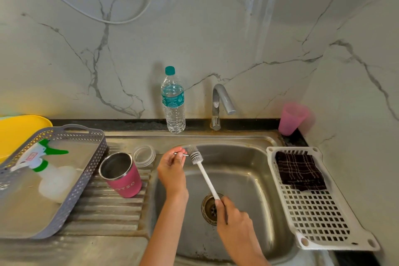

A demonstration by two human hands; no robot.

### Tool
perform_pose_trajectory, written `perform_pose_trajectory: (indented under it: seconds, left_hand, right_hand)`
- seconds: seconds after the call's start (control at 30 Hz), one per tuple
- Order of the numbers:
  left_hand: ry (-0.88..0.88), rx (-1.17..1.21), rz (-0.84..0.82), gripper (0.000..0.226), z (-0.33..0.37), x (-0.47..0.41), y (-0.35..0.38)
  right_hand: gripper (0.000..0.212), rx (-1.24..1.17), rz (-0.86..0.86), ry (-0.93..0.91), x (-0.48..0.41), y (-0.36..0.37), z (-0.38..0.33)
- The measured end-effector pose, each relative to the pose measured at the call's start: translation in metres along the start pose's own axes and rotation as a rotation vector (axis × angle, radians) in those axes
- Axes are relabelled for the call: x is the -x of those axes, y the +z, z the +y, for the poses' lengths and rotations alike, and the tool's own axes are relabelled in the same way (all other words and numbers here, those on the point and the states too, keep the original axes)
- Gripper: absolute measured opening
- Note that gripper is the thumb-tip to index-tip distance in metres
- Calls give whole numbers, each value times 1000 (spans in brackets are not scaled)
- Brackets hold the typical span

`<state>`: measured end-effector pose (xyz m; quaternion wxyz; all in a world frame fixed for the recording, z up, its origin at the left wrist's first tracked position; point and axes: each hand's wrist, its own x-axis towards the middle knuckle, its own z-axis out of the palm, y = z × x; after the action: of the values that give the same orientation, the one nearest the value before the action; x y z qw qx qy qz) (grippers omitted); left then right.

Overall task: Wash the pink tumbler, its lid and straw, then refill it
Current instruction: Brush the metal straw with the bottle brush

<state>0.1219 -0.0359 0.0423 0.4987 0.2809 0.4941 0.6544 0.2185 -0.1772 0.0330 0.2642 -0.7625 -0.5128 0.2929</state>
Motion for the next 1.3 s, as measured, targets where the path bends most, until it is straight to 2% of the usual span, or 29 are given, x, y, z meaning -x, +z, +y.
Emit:
perform_pose_trajectory:
  seconds: [0.1, 0.3, 0.53, 0.83, 0.97, 1.13, 1.3]
  left_hand:
    - [-1, -29, -15, 27, -1, 0, 2]
    - [18, -23, -20, 23, 4, 0, 1]
    - [21, 34, -25, 18, 14, -17, 2]
    - [30, 43, -16, 15, 2, -17, 3]
    - [28, 5, -35, 1, -5, -10, 1]
    - [6, 32, 1, 4, -8, -8, 1]
    - [58, 0, 31, 15, -4, -13, 1]
  right_hand:
    - [21, -38, -13, 19, -3, 0, 0]
    - [28, -70, -10, 146, -31, -9, 14]
    - [17, -9, 11, 101, -25, 5, 15]
    - [25, -86, 24, 123, -31, 0, 7]
    - [25, -96, 58, 108, -31, 1, 1]
    - [22, 0, 91, -32, -26, 7, -6]
    - [23, 32, 88, 69, -32, 3, 5]
